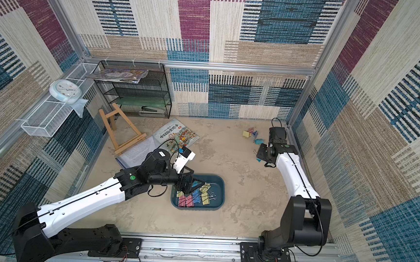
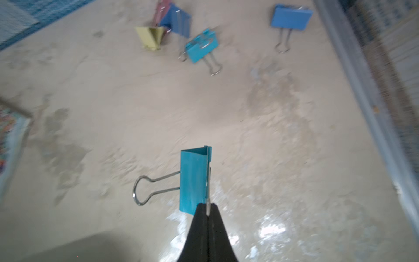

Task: Put the binder clips in the storage box
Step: Pick up the binder clip at the center of the board.

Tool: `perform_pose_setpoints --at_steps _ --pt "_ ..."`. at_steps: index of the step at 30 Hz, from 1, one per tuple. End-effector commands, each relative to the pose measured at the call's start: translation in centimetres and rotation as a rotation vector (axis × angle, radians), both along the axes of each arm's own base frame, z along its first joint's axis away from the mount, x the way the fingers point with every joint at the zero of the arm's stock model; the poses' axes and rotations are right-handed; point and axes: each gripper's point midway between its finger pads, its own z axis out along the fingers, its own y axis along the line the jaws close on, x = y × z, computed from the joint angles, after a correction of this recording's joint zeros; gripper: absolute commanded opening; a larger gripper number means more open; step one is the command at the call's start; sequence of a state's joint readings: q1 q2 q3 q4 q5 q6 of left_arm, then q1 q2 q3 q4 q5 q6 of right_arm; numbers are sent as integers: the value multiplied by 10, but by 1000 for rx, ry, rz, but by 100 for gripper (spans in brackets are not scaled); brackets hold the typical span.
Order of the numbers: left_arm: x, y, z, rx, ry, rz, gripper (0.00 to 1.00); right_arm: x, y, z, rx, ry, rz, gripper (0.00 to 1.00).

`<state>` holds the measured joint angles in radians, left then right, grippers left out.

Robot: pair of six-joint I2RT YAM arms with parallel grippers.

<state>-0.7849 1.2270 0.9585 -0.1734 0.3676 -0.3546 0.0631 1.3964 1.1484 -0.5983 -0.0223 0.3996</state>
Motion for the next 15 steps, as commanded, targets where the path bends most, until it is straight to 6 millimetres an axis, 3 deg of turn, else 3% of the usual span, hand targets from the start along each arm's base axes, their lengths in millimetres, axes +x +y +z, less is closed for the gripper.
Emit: perform_pose_setpoints --at_steps 1,2,5,8,11,15 --pt "28 -4 17 -28 -8 124 99 -17 76 25 220 -61 121 0" --pt "36 -6 18 -11 15 155 95 -26 95 29 223 -65 153 0" --pt "50 -12 12 47 87 206 69 -45 118 37 212 -64 165 0" --pt "59 -22 6 52 132 222 54 -61 140 49 218 -93 196 0" --pt "65 -28 -2 65 146 228 51 -73 155 53 227 -95 225 0" --pt "59 -48 0 53 134 130 52 -83 167 44 219 -69 256 0"
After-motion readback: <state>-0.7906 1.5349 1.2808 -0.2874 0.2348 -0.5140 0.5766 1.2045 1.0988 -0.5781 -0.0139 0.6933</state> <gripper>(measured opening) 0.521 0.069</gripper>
